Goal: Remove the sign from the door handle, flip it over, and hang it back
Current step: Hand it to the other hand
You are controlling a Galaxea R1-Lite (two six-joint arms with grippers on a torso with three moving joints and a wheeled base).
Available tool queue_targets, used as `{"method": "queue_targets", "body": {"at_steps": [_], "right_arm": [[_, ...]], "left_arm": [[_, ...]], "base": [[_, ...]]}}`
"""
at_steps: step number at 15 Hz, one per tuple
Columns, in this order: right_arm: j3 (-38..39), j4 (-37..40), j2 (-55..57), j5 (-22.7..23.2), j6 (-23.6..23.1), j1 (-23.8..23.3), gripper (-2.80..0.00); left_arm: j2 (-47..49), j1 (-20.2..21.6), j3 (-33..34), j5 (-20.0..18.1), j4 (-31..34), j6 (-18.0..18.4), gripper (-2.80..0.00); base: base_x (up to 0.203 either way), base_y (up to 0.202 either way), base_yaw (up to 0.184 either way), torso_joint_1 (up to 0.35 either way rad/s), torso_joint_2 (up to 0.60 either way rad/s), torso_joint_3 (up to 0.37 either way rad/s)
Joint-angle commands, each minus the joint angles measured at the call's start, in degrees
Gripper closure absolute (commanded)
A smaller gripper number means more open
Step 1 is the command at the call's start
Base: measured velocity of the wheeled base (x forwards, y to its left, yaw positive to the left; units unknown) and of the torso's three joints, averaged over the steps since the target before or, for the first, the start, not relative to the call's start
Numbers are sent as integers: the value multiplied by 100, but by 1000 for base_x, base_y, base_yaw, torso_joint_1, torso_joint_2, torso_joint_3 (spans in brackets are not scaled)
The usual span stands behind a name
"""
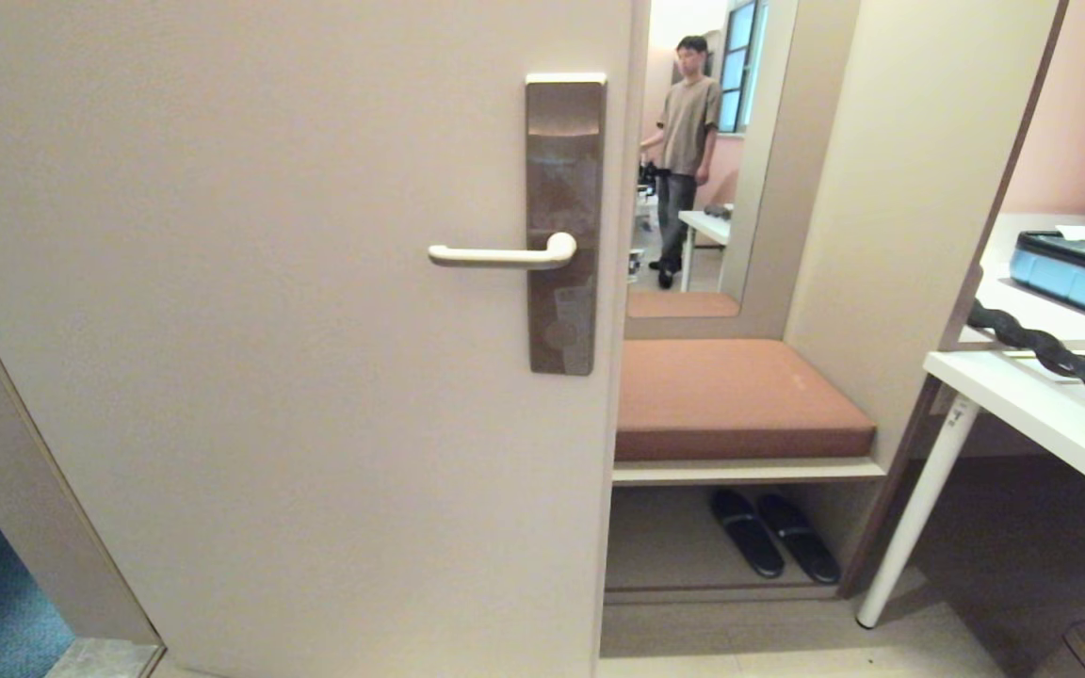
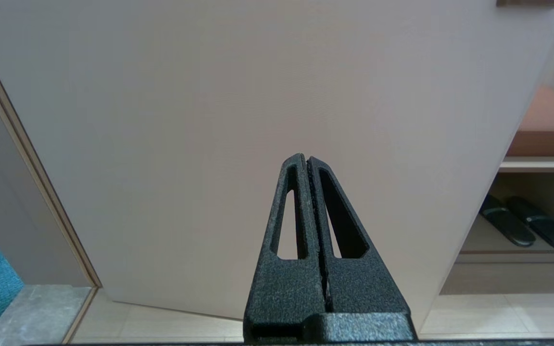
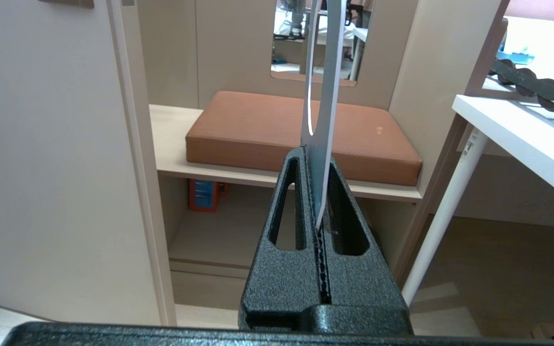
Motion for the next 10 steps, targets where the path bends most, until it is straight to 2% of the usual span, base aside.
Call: {"method": "queue_targets", "body": {"at_steps": [1, 5, 10], "right_arm": [[0, -3, 7, 2, -5, 2, 0], [0, -3, 7, 2, -5, 2, 0], [0, -3, 7, 2, -5, 2, 0]], "left_arm": [[7, 5, 0, -11, 1, 58, 0], [7, 5, 0, 24, 0, -70, 0], [7, 5, 0, -1, 1, -32, 0]], "base": [[0, 0, 0, 0, 0, 0], [0, 0, 0, 0, 0, 0], [0, 0, 0, 0, 0, 0]]}}
